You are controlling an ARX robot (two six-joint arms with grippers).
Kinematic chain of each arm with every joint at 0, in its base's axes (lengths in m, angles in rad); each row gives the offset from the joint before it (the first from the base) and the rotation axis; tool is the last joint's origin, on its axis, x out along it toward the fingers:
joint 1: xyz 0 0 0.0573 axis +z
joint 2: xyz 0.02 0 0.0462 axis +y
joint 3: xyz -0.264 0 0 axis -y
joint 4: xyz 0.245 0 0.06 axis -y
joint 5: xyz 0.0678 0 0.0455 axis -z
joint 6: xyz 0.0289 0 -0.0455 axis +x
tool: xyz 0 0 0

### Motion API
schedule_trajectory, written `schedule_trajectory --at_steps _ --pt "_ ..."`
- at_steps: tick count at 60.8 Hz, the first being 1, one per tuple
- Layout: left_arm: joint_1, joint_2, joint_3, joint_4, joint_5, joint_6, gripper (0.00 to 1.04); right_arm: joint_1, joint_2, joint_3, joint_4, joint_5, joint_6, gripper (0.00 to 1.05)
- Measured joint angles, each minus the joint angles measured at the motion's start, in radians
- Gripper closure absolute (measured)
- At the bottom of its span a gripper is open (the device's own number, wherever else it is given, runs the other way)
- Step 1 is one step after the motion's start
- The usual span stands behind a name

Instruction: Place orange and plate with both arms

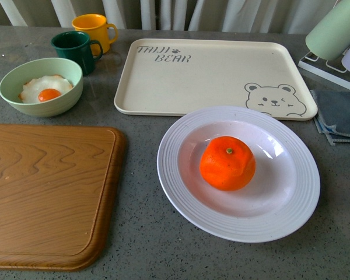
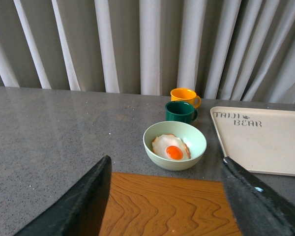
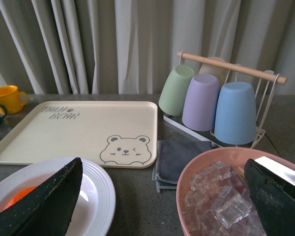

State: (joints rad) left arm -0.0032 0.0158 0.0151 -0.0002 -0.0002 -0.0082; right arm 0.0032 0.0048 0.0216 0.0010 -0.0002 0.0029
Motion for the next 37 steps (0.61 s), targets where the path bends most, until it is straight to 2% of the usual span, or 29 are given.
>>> schedule_trajectory --at_steps 8,18,20,22,25,27,32,37 --pt "0.0 0.0 0.0 0.0 0.0 0.001 0.07 0.0 0.0 0.0 0.0 0.0 0.0 0.09" --pt "0.0 0.0 0.0 0.0 0.0 0.002 0.09 0.0 0.003 0.0 0.0 -0.001 0.0 0.09" --pt "0.0 0.0 0.0 0.0 0.0 0.002 0.09 -0.013 0.038 0.029 -0.08 -0.053 0.03 0.09" --pt "0.0 0.0 0.0 0.0 0.0 0.002 0.09 -0.019 0.135 0.098 -0.246 -0.116 0.081 0.09" --pt "0.0 0.0 0.0 0.0 0.001 0.002 0.09 -0.003 0.281 0.171 -0.412 -0.131 0.146 0.09" --pt "0.0 0.0 0.0 0.0 0.0 0.002 0.09 0.018 0.347 0.19 -0.47 -0.122 0.198 0.09" --pt "0.0 0.0 0.0 0.0 0.0 0.002 0.09 0.079 0.446 0.193 -0.483 -0.087 0.283 0.09" --pt "0.0 0.0 0.0 0.0 0.0 0.002 0.09 0.153 0.518 0.193 -0.428 -0.028 0.377 0.09"
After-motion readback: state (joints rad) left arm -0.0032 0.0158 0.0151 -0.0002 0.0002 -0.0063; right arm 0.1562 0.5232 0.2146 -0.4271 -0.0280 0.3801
